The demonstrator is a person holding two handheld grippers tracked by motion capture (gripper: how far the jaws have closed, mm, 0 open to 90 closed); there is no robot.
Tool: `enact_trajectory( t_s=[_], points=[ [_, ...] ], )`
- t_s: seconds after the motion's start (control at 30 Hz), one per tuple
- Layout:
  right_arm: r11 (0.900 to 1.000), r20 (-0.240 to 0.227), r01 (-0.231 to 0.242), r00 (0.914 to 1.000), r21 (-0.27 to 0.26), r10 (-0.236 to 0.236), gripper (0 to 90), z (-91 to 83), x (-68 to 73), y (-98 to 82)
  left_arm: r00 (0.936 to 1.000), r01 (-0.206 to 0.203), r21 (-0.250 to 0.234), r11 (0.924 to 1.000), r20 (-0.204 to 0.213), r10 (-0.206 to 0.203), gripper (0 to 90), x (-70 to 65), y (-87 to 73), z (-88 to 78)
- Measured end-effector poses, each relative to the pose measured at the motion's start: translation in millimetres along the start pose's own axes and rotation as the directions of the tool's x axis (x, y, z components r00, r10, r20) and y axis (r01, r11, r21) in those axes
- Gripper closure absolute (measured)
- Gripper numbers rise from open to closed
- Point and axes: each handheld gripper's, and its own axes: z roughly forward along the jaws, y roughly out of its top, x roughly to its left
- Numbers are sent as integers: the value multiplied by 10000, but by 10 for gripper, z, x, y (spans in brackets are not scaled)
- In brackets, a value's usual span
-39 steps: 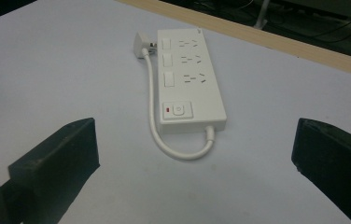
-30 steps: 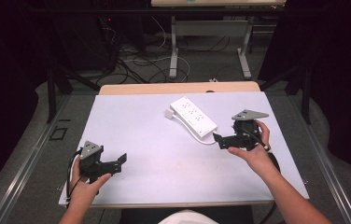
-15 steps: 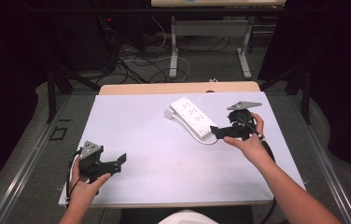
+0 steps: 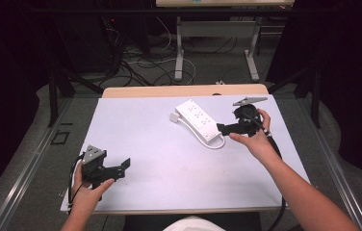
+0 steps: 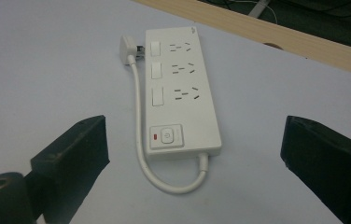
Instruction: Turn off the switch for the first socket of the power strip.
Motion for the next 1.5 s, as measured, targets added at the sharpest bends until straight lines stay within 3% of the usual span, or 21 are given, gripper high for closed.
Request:
enact_trajectory(
  t_s=[0.17, 0.53, 1.17, 1.5],
  points=[
    [10000, 69, -41, 10000, 80, 41, 144, 40, -21, 47, 10000, -10, 1, 10000, -7, 10, 11, 1, 0, 0],
    [9993, 83, 80, 9999, 372, -83, 184, 186, -29, 96, 10000, 7, 67, 10000, 14, -7, 11, 3, -3, 3],
    [9935, 28, 583, 9983, 976, -588, 269, 429, 90, 170, 10000, -18, 61, 10000, 25, 18, 12, 7, -6, 5],
    [9912, 65, 491, 9987, 1231, -502, 293, 542, 143, 215, 10000, -9, 10, 10000, 4, 9, 11, 10, -7, 6]
  ],
)
